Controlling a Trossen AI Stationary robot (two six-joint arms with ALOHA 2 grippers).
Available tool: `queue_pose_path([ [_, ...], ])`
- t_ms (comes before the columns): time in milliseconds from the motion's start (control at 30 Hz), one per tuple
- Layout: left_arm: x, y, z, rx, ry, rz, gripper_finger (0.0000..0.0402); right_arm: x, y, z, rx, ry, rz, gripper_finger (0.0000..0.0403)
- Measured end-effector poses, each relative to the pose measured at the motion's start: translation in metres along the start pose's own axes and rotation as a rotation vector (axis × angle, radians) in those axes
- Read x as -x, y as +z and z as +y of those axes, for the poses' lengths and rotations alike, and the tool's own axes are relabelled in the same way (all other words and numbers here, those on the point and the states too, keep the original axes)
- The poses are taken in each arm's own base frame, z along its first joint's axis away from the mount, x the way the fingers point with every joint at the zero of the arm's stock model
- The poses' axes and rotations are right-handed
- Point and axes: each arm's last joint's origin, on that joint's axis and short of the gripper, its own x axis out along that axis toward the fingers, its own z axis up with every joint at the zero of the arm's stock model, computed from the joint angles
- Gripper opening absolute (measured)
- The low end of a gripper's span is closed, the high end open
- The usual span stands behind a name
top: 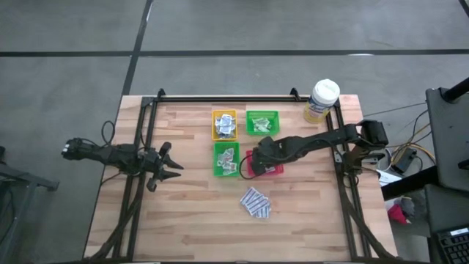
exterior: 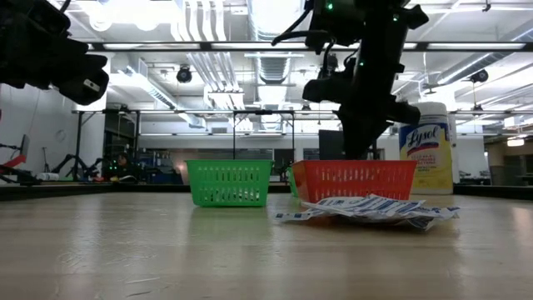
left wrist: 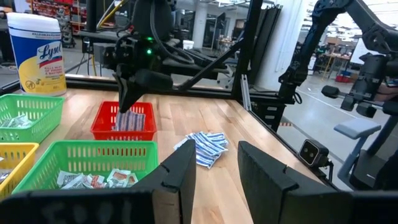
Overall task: Pick & Place First Aid Supplies
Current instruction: Put the blue bandage pack into the red bin
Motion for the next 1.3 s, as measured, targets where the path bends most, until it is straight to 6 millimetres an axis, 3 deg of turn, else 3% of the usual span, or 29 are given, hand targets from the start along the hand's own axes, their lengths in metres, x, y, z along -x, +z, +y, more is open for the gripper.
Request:
queue_pose_path([
  [433, 0.000, 0.000, 0.000, 0.000, 0.000, 0.000, 0.0115, -0.002, -0.001, -0.003, 0.108, -0.014, 0.016, 0.0015],
  [800, 0.000, 0.000, 0.000, 0.000, 0.000, 0.000, 0.0115, -0.001, 0.007, -0.008, 0.127, -0.006, 0.028, 0.0104],
  [1067, 0.000, 0.000, 0.000, -0.001, 0.000, 0.000, 0.0115, 0.038, 0.013, -0.005, 0.146, 0.087, -0.030, 0.0119],
  [1300, 0.000, 0.000, 0.000, -0.014, 0.000, 0.000, 0.0115, 0.094, -0.018, 0.014, 0.294, 0.297, -0.100, 0.0105],
])
